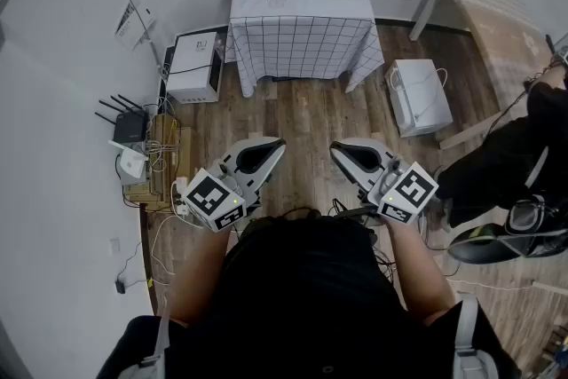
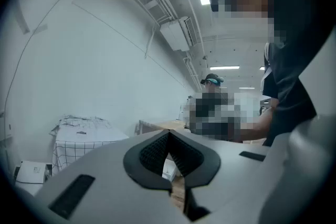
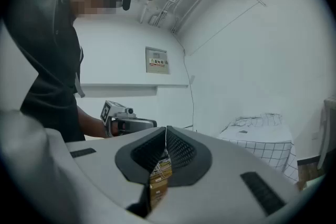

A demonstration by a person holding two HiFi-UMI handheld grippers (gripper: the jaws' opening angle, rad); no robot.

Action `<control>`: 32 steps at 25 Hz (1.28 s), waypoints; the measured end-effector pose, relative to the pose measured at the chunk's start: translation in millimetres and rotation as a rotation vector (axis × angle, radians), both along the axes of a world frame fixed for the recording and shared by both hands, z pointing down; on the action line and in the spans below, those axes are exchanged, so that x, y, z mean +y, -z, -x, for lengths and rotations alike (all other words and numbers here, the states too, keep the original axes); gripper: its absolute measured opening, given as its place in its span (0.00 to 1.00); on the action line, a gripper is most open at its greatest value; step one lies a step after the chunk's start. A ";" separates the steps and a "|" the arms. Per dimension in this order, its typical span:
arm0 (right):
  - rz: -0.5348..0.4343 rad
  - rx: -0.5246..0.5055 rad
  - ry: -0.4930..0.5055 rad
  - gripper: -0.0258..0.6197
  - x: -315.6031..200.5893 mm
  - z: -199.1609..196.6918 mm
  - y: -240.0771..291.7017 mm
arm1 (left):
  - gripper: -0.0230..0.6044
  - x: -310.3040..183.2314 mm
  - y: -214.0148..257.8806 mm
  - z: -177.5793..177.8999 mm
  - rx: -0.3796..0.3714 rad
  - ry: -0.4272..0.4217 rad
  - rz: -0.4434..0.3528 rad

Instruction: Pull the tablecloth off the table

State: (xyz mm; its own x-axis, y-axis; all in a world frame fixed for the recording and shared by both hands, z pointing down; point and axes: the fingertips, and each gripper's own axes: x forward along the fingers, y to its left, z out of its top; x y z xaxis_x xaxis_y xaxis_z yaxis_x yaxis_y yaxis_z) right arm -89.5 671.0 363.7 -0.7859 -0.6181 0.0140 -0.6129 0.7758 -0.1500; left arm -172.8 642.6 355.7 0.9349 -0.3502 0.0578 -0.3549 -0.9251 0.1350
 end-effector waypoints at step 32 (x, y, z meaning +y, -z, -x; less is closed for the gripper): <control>0.006 0.008 0.055 0.08 -16.4 -18.9 -19.8 | 0.05 -17.6 -31.3 -29.9 -0.057 0.041 0.081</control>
